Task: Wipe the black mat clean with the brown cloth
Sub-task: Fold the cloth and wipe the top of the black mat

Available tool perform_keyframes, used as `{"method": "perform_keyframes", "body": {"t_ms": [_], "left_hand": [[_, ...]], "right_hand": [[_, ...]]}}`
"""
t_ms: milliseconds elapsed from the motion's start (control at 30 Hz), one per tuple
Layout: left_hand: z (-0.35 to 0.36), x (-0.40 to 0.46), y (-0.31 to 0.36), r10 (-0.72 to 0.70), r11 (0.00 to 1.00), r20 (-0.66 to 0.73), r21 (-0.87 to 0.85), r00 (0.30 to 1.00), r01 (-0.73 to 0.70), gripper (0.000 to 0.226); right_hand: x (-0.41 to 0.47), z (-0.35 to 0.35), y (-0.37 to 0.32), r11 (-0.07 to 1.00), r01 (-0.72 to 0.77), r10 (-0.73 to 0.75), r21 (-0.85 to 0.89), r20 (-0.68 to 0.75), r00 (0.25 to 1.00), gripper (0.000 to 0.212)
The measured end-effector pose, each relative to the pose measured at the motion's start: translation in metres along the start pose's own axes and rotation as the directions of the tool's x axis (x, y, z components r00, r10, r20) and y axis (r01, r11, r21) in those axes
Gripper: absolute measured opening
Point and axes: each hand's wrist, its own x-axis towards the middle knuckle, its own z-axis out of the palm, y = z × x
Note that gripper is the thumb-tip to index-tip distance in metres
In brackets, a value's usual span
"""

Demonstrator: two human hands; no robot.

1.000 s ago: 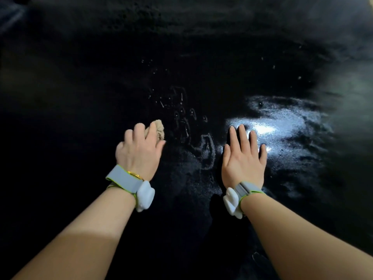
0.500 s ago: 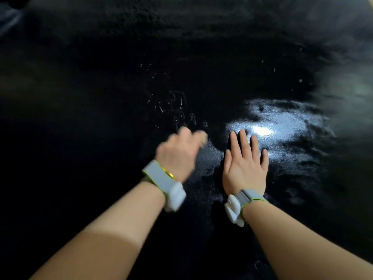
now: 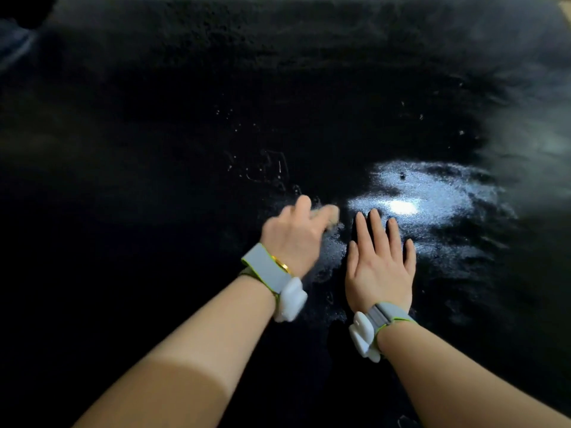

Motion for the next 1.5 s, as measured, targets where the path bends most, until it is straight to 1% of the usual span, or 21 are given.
{"method": "perform_keyframes", "body": {"t_ms": [33, 100, 200, 300, 333, 367, 467, 500, 567, 633, 667, 733, 800, 967, 1033, 1133, 1200, 1267, 1367, 1433, 1500], "left_hand": [[-0.006, 0.006, -0.016, -0.048, 0.998, 0.025, 0.029, 0.999, 0.047, 0.026], [-0.015, 0.023, -0.062, -0.274, 0.958, -0.039, 0.081, 0.961, 0.276, 0.029], [-0.029, 0.041, -0.130, -0.580, 0.794, -0.184, 0.090, 0.794, 0.601, 0.029], [-0.029, 0.053, -0.128, -0.695, 0.704, -0.178, 0.026, 0.697, 0.710, 0.030], [-0.024, 0.058, -0.110, -0.680, 0.727, -0.153, -0.010, 0.717, 0.687, 0.031], [-0.017, 0.063, -0.085, -0.620, 0.782, -0.118, -0.023, 0.775, 0.623, 0.032], [0.006, 0.061, -0.003, -0.290, 0.954, 0.032, -0.073, 0.956, 0.292, 0.026], [0.009, 0.058, 0.014, -0.180, 0.979, 0.080, -0.087, 0.980, 0.187, 0.024], [0.009, 0.060, 0.015, -0.062, 0.998, 0.037, -0.019, 0.997, 0.063, 0.021], [0.000, 0.061, -0.013, -0.050, 0.999, 0.047, 0.020, 0.998, 0.049, 0.025], [-0.006, 0.061, -0.032, -0.118, 0.992, 0.058, 0.057, 0.991, 0.114, 0.033], [-0.015, 0.061, -0.088, -0.324, 0.937, -0.077, 0.111, 0.943, 0.331, 0.034], [-0.030, 0.050, -0.138, -0.503, 0.843, -0.182, 0.115, 0.845, 0.526, 0.029], [-0.024, 0.053, -0.132, -0.658, 0.735, -0.131, 0.105, 0.742, 0.670, 0.034], [-0.014, 0.064, -0.100, -0.623, 0.775, -0.115, 0.047, 0.774, 0.631, 0.031], [0.004, 0.069, -0.011, -0.281, 0.960, 0.018, -0.008, 0.959, 0.282, 0.025], [0.017, 0.060, 0.045, -0.106, 0.992, 0.115, -0.063, 0.988, 0.113, 0.023], [0.021, 0.050, 0.064, -0.066, 0.994, 0.135, -0.080, 0.989, 0.077, 0.020], [0.023, 0.046, 0.037, -0.015, 0.993, 0.064, 0.114, 0.998, 0.008, 0.018], [0.023, 0.047, 0.018, -0.058, 0.982, 0.003, 0.180, 0.998, 0.057, 0.020], [0.022, 0.050, 0.010, -0.124, 0.985, -0.038, 0.118, 0.992, 0.127, 0.025]], "right_hand": [[0.000, 0.000, 0.000, 1.000, -0.003, 0.003, 0.000, -0.005, 1.000, 0.054], [0.001, 0.000, 0.000, 1.000, -0.006, 0.006, 0.004, -0.006, 1.000, 0.054], [0.001, 0.000, 0.001, 1.000, -0.009, 0.009, 0.003, -0.003, 1.000, 0.054], [0.001, 0.000, 0.001, 1.000, -0.008, 0.008, -0.012, -0.007, 1.000, 0.054], [0.000, 0.000, 0.000, 1.000, -0.008, 0.008, -0.017, -0.012, 1.000, 0.054], [0.000, 0.001, 0.000, 1.000, -0.010, 0.010, -0.021, -0.014, 1.000, 0.055], [0.002, 0.003, -0.001, 1.000, -0.015, 0.014, -0.018, -0.051, 0.999, 0.054], [0.002, 0.003, -0.001, 1.000, -0.014, 0.013, -0.016, -0.058, 0.998, 0.054], [0.001, 0.004, 0.001, 1.000, -0.009, 0.008, -0.017, -0.060, 0.998, 0.053], [0.001, 0.003, 0.001, 1.000, -0.010, 0.009, -0.018, -0.059, 0.998, 0.053], [0.002, 0.003, 0.002, 1.000, -0.010, 0.010, -0.017, -0.048, 0.999, 0.053], [0.002, 0.002, 0.002, 1.000, -0.011, 0.010, -0.018, -0.025, 1.000, 0.054], [0.001, 0.003, 0.000, 1.000, -0.007, 0.007, -0.025, -0.009, 1.000, 0.054], [0.001, 0.001, -0.001, 1.000, -0.003, 0.003, -0.016, 0.000, 1.000, 0.053], [0.001, 0.001, 0.000, 1.000, 0.010, -0.010, -0.018, 0.004, 1.000, 0.053], [0.002, 0.000, -0.001, 1.000, -0.009, 0.008, -0.013, -0.019, 1.000, 0.053], [0.003, 0.001, 0.003, 0.999, 0.024, -0.023, -0.044, 0.028, 0.999, 0.056], [0.002, 0.003, 0.006, 0.996, 0.067, -0.060, -0.060, 0.106, 0.993, 0.067], [0.005, -0.002, 0.004, 1.000, 0.006, -0.004, -0.020, 0.061, 0.998, 0.057], [0.005, -0.008, -0.001, 1.000, 0.008, -0.009, 0.023, 0.057, 0.998, 0.056], [0.006, -0.014, 0.001, 0.994, 0.064, -0.073, 0.092, 0.104, 0.992, 0.056]]}}
